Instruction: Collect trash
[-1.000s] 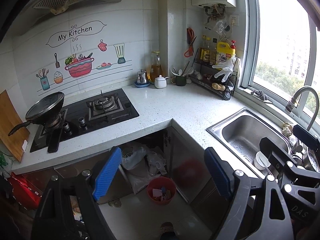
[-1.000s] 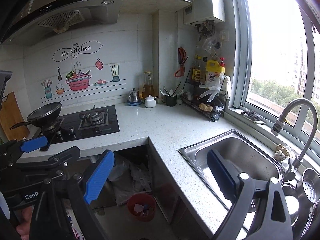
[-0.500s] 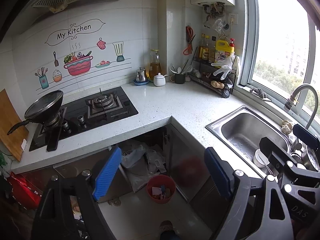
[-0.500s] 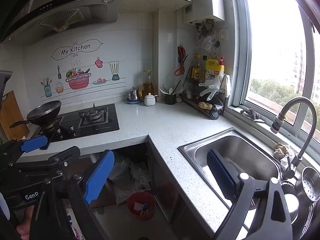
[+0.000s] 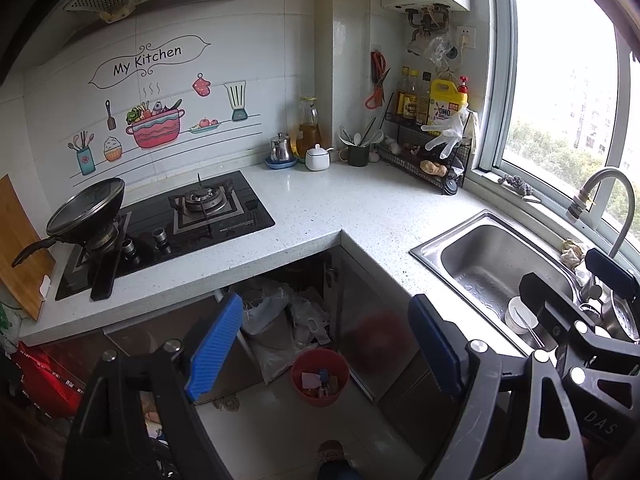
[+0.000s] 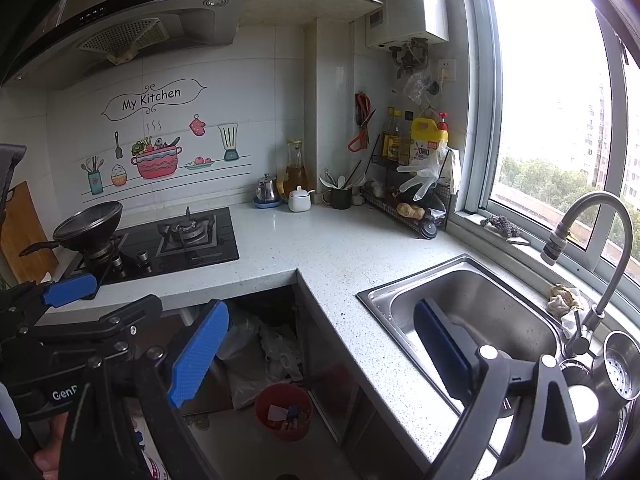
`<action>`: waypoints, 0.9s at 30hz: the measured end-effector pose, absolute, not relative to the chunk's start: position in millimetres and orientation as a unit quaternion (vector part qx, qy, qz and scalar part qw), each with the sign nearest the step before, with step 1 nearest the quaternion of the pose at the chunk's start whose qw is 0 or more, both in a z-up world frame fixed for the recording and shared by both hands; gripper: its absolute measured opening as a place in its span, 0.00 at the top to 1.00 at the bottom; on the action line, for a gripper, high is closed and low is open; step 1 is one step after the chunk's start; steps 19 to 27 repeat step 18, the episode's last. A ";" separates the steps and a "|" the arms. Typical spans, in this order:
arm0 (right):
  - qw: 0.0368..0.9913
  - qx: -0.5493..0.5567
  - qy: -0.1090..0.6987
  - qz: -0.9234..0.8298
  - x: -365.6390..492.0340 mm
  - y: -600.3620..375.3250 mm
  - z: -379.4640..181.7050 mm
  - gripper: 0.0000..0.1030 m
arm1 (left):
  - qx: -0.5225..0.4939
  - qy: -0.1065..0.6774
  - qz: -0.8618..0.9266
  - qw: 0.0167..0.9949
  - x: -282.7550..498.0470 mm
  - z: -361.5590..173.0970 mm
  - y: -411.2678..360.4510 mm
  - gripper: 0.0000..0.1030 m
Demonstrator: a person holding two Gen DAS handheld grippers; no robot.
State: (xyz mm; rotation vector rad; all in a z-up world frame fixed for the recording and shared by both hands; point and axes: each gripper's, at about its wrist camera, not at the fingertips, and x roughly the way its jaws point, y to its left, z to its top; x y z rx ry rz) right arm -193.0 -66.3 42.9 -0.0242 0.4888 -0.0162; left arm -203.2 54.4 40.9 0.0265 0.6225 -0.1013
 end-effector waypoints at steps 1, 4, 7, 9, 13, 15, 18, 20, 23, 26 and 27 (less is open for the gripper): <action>0.970 -0.012 0.243 -0.009 -193.0 -65.5 42.3 0.09 | 0.014 0.306 -0.050 0.950 -202.9 40.6 54.2 0.19; 0.969 -0.011 0.246 -0.012 -192.8 -64.6 41.7 0.09 | 0.015 0.308 -0.053 0.950 -201.5 40.4 53.8 0.19; 0.969 -0.008 0.246 -0.015 -194.0 -62.4 41.0 0.09 | 0.016 0.308 -0.053 0.950 -201.4 39.9 52.1 0.19; 0.969 -0.007 0.248 -0.017 -193.4 -60.7 40.8 0.09 | 0.018 0.307 -0.052 0.950 -201.3 40.3 51.8 0.19; 0.969 -0.003 0.247 -0.022 -194.3 -55.7 41.2 0.09 | 0.021 0.302 -0.055 0.951 -201.3 41.2 51.5 0.19; 0.969 -0.001 0.246 -0.023 -194.6 -54.4 42.0 0.09 | 0.022 0.301 -0.055 0.952 -201.2 41.9 51.5 0.19; 0.969 0.001 0.246 -0.025 -194.9 -53.0 41.4 0.09 | 0.026 0.299 -0.055 0.952 -201.4 42.1 51.6 0.19; 0.969 0.001 0.246 -0.025 -194.9 -53.0 41.4 0.09 | 0.026 0.299 -0.055 0.952 -201.4 42.1 51.6 0.19; 0.969 0.001 0.246 -0.025 -194.9 -53.0 41.4 0.09 | 0.026 0.299 -0.055 0.952 -201.4 42.1 51.6 0.19; 0.969 0.001 0.246 -0.025 -194.9 -53.0 41.4 0.09 | 0.026 0.299 -0.055 0.952 -201.4 42.1 51.6 0.19; 0.969 0.001 0.246 -0.025 -194.9 -53.0 41.4 0.09 | 0.026 0.299 -0.055 0.952 -201.4 42.1 51.6 0.19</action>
